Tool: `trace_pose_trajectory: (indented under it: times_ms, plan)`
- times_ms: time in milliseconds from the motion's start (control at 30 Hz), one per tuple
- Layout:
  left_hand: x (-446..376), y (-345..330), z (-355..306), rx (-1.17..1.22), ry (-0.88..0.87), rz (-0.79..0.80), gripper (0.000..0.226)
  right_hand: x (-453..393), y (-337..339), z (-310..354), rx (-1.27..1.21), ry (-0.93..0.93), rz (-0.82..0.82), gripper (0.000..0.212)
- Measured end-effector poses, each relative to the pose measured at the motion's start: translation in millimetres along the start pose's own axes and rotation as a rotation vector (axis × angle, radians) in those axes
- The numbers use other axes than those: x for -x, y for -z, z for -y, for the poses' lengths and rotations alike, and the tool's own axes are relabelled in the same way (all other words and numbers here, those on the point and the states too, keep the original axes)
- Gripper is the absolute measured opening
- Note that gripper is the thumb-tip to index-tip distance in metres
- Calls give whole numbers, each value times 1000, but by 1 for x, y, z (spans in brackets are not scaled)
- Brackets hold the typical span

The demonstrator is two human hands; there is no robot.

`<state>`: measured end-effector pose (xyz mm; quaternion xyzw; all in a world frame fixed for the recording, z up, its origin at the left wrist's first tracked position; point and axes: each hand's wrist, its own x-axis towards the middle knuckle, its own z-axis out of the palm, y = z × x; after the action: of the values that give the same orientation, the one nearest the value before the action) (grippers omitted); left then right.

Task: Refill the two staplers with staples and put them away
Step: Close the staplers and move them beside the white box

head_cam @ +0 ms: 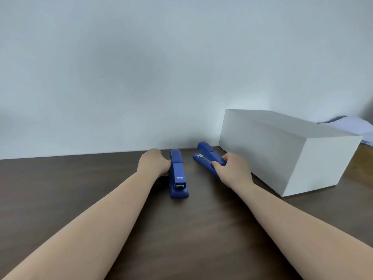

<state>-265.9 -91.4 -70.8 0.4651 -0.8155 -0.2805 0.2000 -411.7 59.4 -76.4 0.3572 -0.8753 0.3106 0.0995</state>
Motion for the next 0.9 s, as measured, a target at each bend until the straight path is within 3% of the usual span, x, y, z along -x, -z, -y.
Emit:
trace_pose_trajectory:
  times_ms: [167,533,900]
  plan:
    - [-22,-12,-10,-3,-23,30,15,-14,-4,-5,25,-15,-17,24]
    - [-34,-23,-6,36,-57,-39,26,-53,-13,-21,70,-120,-61,22]
    - [-34,-23,-7,16,-60,-80,28,-58,-21,-22,267,6,-129,19]
